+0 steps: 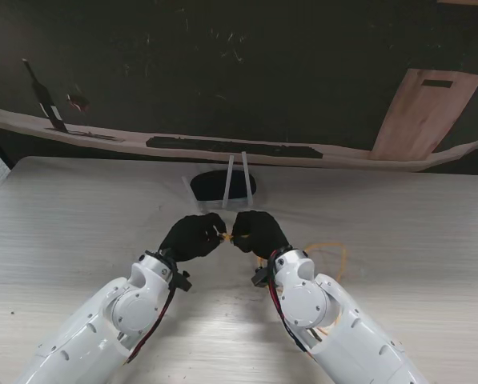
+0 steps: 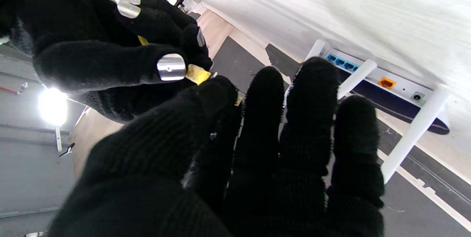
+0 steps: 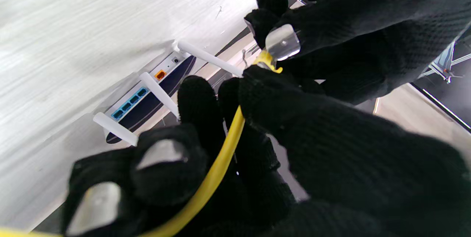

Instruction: Untangle the Ethernet cable and plug it into the router

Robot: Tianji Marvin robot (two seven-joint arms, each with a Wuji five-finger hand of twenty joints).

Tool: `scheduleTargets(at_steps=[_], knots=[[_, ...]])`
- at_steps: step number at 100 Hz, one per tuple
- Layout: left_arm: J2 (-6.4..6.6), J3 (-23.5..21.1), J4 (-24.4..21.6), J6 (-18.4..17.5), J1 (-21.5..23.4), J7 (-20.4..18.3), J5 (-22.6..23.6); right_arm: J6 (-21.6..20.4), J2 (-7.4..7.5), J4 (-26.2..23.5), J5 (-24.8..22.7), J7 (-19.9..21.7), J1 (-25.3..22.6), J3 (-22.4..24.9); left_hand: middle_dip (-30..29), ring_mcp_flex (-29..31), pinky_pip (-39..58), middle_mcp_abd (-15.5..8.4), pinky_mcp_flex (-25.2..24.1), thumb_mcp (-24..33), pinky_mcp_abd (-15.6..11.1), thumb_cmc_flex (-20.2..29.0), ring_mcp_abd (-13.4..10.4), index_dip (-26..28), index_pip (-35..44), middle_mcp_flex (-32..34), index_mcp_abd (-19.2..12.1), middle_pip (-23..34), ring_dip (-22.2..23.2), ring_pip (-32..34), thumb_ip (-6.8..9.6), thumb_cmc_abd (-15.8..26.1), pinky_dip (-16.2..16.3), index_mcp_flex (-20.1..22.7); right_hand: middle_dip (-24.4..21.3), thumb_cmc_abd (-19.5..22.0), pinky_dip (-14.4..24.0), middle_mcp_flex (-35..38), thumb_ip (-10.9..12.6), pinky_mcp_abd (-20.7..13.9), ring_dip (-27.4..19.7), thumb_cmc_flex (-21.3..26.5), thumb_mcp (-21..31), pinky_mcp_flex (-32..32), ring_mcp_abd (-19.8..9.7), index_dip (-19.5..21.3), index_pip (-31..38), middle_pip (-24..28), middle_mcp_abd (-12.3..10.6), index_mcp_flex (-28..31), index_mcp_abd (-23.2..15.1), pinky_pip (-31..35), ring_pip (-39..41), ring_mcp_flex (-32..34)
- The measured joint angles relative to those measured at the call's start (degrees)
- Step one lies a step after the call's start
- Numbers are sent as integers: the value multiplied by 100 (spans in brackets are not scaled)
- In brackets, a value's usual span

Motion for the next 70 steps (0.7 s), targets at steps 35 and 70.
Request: scheduleTargets(at_steps=[35,70], knots=[[-1,-18,-18,-9,12,-83,-101,-162,47,74,-212,25,75,-59,1,0,15,0,1,107,1,0,0,0,56,0,10,71,1,4,1,-63,0,0,-135,-80,-351,0,53,162,-389,0,46,-86,108,-100,0,0,57,-58,4,-55,-605,0],[0,-20,-30,-25,12,-148,-134,-178,52,156,-310,12,136,-146,1,0,15,0,1,143,1,-2,0,0,67,0,13,73,2,5,2,-66,0,0,-143,-122,-363,-5,55,197,-441,1,8,-117,132,-209,0,0,75,-139,21,-65,-662,-4]])
